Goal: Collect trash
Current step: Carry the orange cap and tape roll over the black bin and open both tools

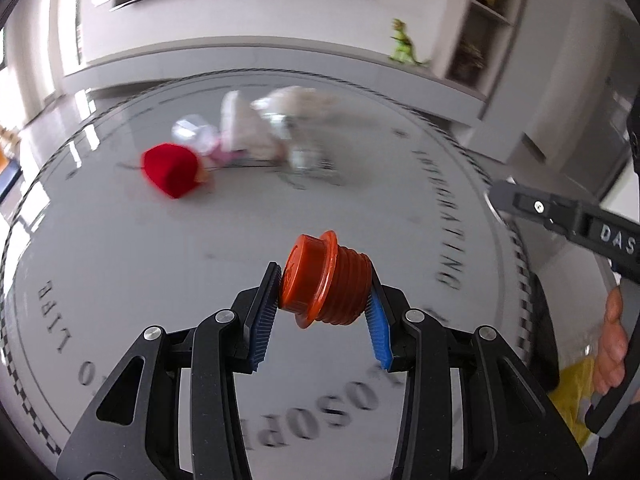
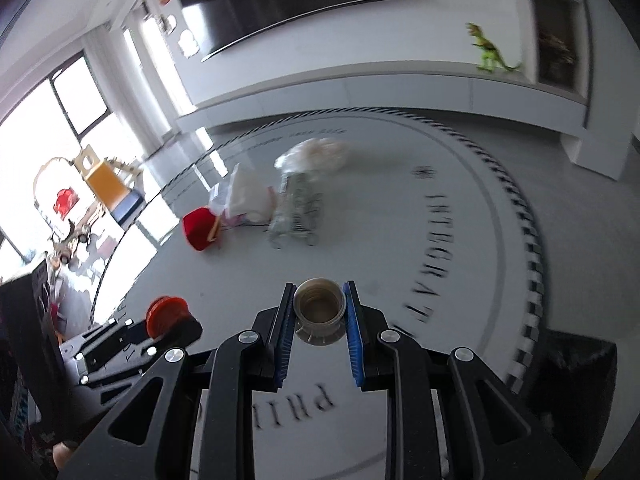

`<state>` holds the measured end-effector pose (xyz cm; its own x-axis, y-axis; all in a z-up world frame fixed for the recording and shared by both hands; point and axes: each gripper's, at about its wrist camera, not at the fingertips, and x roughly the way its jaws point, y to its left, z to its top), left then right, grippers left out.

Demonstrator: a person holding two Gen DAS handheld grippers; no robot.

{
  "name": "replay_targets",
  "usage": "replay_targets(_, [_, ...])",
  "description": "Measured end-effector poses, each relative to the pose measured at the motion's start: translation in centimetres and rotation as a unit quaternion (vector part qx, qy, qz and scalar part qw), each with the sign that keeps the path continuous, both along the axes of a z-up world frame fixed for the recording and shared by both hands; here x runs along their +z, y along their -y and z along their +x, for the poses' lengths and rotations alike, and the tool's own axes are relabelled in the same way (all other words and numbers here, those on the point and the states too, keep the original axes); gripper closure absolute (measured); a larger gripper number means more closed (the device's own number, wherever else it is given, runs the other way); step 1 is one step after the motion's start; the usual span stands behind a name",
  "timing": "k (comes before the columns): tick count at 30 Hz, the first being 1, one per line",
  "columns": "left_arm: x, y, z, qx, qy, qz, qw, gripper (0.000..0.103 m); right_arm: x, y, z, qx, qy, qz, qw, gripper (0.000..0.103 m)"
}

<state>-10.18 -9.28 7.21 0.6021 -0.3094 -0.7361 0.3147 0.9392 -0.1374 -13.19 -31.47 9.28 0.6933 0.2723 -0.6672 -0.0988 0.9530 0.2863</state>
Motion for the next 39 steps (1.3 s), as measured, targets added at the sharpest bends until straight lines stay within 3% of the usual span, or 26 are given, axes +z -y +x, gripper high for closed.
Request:
replay_targets(6, [0.3,6.5,-2.8,-0.083,0.001,0.004,0.9965,0.063,0.3,4.7,-4.2,-0.054,0.017,0.002,0.998,0.078])
replay_targets(11, [-0.2,12.2,-5.4,-0.158,-0.004,0.011,0.9873,0.063,-0.8,9.8,-8.6,-0.117,0.009,-0.006,0.993,0.078])
replay_targets(18, [-1.9,21.1,-9.2,-0.275,-0.029,0.022,0.9606,0.063,-3.2,17.2,-13.7,-0.219,-0.021,-0.006,0.975,0.078])
replay_targets(25, [-4.3,28.2,-11.5,-0.349,-0.053,0.051,0.9343,0.062,-6.1,23.0,-17.4,-0.299,-0.059,-0.001,0.953,0.078])
replay_targets(26, [-4.5,28.9,-11.6,-0.356,-0.055,0.057,0.931,0.059,-6.6,23.5,-17.5,-0.306,-0.071,-0.002,0.95,0.077])
replay_targets(27, [-4.9,29.9,-11.8,-0.36,-0.059,0.069,0.9284,0.036,-7.0,24.2,-17.7,-0.321,-0.083,-0.007,0.943,0.071])
replay_targets(28, [-5.1,30.3,-11.8,-0.357,-0.058,0.076,0.9291,0.02,-7.1,24.5,-18.0,-0.333,-0.085,-0.011,0.939,0.056])
replay_targets(29, [-5.1,30.6,-11.9,-0.354,-0.054,0.075,0.9305,0.005,-7.2,24.8,-18.3,-0.343,-0.082,-0.015,0.936,0.053])
replay_targets(31, [-4.7,30.7,-12.4,-0.361,-0.043,0.064,0.9293,0.005,-7.4,25.3,-19.0,-0.354,-0.078,-0.021,0.932,0.053])
replay_targets(34, [-4.6,30.5,-12.3,-0.357,-0.03,0.078,0.9306,0.005,-7.6,25.9,-19.4,-0.359,-0.075,-0.011,0.93,0.053])
replay_targets(39, [-5.0,29.7,-11.5,-0.343,-0.046,0.071,0.9357,0.005,-7.7,25.8,-19.2,-0.356,-0.074,-0.003,0.932,0.053])
